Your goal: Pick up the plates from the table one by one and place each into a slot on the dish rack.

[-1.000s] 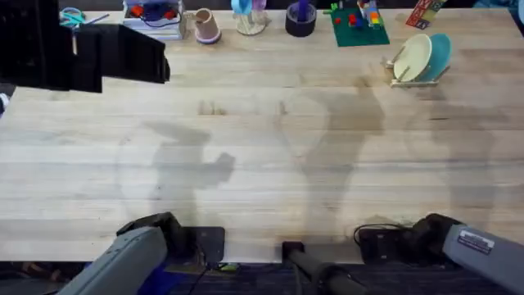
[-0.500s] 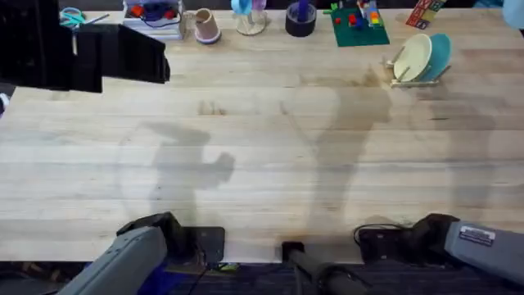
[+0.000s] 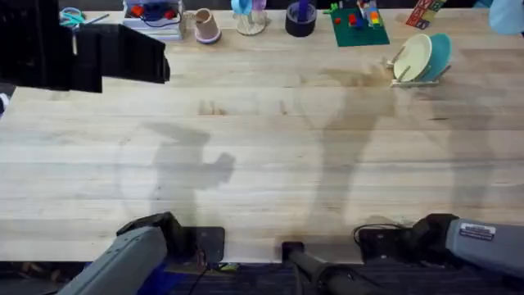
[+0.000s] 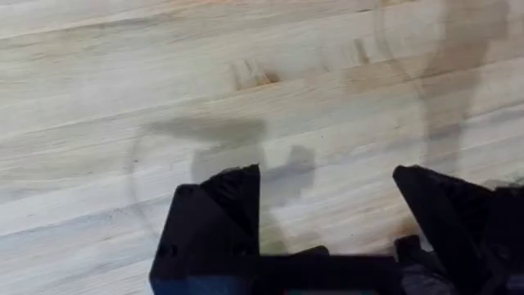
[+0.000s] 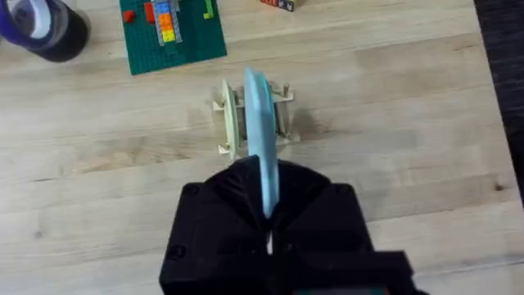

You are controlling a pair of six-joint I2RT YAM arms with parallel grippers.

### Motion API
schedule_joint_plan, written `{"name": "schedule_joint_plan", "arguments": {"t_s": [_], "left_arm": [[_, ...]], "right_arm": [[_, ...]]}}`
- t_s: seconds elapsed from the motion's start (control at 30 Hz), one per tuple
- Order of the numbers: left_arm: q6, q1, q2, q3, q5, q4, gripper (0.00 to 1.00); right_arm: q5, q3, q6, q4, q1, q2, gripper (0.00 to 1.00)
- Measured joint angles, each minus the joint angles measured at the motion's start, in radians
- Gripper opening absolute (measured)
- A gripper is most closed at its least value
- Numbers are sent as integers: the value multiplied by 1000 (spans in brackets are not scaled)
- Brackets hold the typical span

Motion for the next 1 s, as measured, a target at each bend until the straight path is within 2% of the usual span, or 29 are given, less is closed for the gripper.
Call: {"name": "schedule_joint_plan", "arguments": {"t_s": [0.47, 1.0], "left_arm": [[0, 0, 0, 0, 0, 0, 993], [0, 0, 0, 0, 0, 0, 994]], "right_arm": [[0, 0, 0, 2, 0, 3, 31], [0, 1, 0, 18, 3, 93, 32]]}}
